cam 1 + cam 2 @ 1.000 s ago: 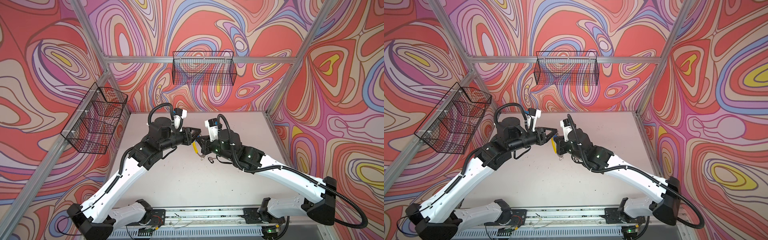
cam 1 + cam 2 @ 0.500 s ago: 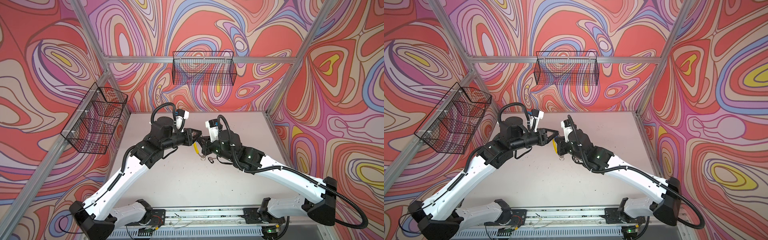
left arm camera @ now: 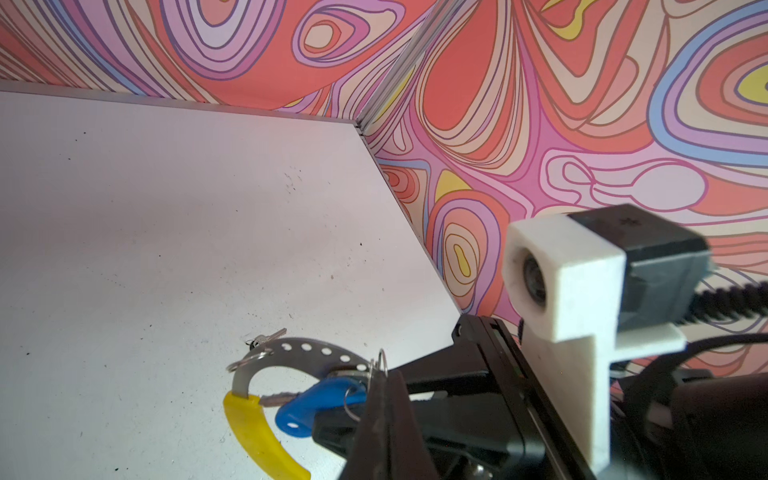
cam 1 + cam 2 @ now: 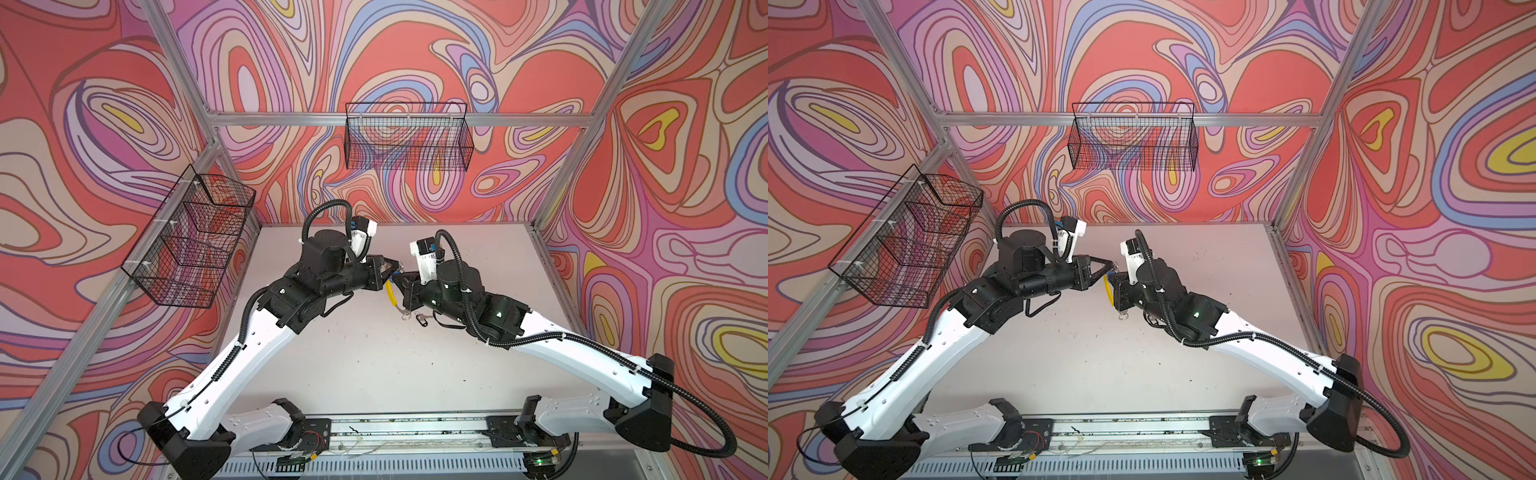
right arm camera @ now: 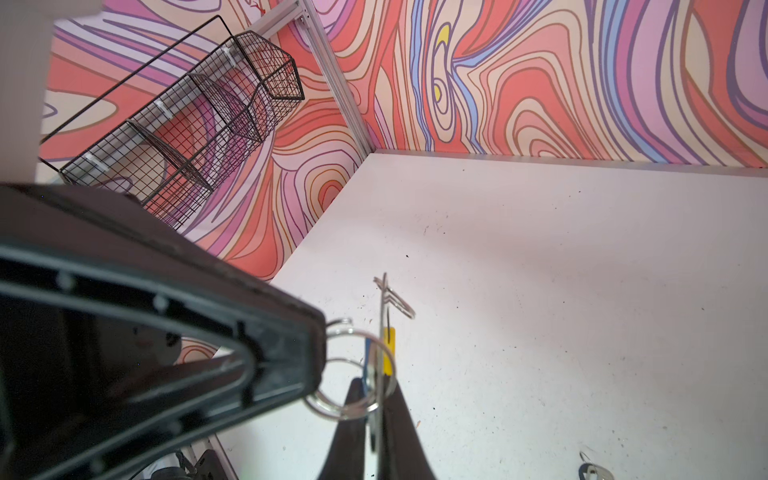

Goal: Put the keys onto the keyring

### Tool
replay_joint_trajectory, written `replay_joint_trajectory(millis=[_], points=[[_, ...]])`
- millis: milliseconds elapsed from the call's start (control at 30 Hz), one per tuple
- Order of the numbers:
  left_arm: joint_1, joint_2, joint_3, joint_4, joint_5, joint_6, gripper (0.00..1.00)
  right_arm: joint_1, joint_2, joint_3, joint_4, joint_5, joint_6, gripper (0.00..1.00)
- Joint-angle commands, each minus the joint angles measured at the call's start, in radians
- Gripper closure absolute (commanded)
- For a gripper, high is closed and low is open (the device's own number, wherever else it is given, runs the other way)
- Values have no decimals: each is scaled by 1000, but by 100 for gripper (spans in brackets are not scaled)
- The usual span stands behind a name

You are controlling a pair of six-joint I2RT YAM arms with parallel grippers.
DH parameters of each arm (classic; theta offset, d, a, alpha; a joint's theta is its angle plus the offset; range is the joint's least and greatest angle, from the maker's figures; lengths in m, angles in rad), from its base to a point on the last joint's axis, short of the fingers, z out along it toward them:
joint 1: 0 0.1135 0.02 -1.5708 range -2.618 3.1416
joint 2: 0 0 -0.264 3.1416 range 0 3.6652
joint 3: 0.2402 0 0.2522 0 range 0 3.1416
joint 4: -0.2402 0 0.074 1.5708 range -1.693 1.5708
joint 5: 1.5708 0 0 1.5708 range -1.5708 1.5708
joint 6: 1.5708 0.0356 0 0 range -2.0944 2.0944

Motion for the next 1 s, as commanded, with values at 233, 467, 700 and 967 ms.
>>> replay_joint_trajectory(millis=[233,467,700,967], points=[[-1,96,247,-301,48,123,100,3,7,2,-13,27,-116,100],[-1,188,446,-614,-6,247,100,3,9,-15,-52,173,-276,100],[-1,249,512,-827,-22,328,100,3,47,13,-63,164,-426,100],[1,62,279,-524,-96,215,90,3,34,-18,-2,-23,-345,100]])
